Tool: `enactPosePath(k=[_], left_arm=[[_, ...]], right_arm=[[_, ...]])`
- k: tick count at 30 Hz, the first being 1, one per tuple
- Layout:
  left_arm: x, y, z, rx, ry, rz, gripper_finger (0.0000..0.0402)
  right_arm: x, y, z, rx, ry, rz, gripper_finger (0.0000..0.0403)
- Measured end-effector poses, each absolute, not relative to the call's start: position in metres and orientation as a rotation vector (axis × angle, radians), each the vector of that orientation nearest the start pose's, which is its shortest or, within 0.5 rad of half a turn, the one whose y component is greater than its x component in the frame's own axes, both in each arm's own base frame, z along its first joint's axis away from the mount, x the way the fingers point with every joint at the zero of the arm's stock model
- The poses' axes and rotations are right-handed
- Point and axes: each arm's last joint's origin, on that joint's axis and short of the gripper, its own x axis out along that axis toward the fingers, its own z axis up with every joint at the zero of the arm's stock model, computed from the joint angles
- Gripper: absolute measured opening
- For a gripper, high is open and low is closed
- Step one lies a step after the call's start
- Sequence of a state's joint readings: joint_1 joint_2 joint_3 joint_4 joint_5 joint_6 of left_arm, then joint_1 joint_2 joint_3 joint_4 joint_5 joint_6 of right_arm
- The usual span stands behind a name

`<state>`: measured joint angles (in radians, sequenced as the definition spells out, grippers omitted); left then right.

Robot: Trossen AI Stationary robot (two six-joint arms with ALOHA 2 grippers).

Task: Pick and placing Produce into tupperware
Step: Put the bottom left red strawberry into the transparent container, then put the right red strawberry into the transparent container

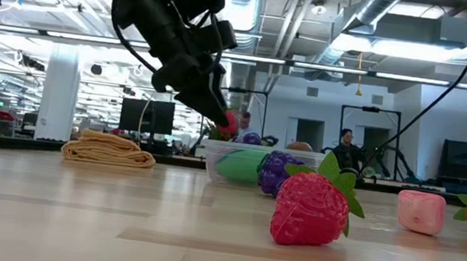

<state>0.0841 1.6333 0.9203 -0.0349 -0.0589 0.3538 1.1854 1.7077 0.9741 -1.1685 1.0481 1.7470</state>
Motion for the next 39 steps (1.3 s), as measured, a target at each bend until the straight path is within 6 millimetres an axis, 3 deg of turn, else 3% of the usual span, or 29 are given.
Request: enactPosePath(k=[16,30,39], left_arm=[[0.331,0.03,0.185,0.293,0.756,-0.069,0.0154],[0.331,0.03,0.185,0.295,0.75,-0.064,0.0218],[0.313,0.022,0.2,0.301,0.833,-0.078,0.0221]], right_arm=[[0.118,0.224,0.168,-0.049,0.531,-0.507,0.0265],[0.118,0.224,0.168,-0.045,0.53,-0.506,0.0265],[0.118,0.224,0.168,-0.041,0.53,-0.505,0.0265]])
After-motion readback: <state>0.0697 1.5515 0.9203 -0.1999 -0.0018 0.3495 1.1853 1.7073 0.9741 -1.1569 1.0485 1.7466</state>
